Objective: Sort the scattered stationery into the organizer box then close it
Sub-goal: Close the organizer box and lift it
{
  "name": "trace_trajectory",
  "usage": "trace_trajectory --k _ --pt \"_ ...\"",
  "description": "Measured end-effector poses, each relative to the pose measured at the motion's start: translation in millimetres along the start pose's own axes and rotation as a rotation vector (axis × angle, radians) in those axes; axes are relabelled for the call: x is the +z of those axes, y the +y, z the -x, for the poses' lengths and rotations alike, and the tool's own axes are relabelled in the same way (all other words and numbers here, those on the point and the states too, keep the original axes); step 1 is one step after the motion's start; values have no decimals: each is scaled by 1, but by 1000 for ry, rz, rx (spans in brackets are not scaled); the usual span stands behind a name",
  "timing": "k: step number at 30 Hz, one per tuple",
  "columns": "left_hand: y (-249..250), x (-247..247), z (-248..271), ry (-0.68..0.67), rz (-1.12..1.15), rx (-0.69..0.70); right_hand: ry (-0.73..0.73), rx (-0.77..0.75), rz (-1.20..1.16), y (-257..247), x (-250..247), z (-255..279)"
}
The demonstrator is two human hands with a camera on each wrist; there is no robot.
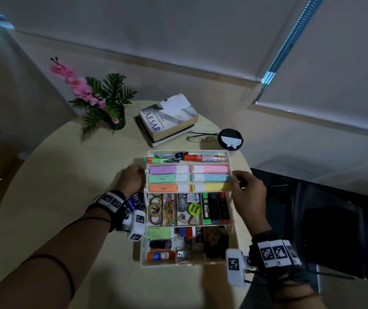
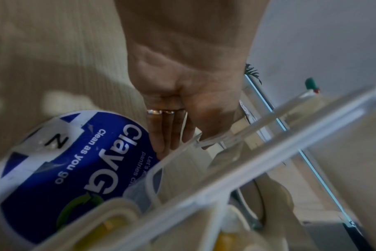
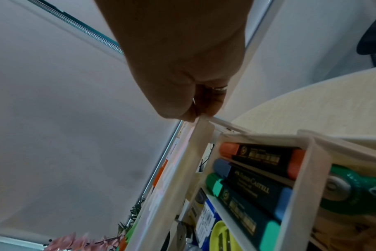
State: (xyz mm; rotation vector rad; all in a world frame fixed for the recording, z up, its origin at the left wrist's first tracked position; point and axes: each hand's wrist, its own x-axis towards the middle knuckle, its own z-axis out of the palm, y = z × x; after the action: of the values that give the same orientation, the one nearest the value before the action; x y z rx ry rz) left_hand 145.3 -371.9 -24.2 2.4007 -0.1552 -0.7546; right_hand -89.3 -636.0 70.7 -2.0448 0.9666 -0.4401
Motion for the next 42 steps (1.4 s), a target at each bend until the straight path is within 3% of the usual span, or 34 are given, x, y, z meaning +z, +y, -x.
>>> trace_trajectory --k 6,9,15,21,27,33,38,42 --pt "8 0 -6 19 -20 51 -17 27 41 0 -1 2" --pt "13 -2 -2 -20 65 119 -10 17 55 1 0 4" --pt "8 -8 2 -101 230 128 6 1 65 2 -1 9" --pt "19 -26 24 -26 73 234 -16 8 27 -2 -13 30" --pt "36 -51 64 6 205 269 -8 13 25 5 -26 67" --pt "29 -68 124 67 201 412 -28 23 38 22 -33 101" --pt "20 -70 180 -17 236 573 -50 15 30 37 -33 118" --pt "1 -65 210 -19 -51 783 -88 20 24 57 -33 127"
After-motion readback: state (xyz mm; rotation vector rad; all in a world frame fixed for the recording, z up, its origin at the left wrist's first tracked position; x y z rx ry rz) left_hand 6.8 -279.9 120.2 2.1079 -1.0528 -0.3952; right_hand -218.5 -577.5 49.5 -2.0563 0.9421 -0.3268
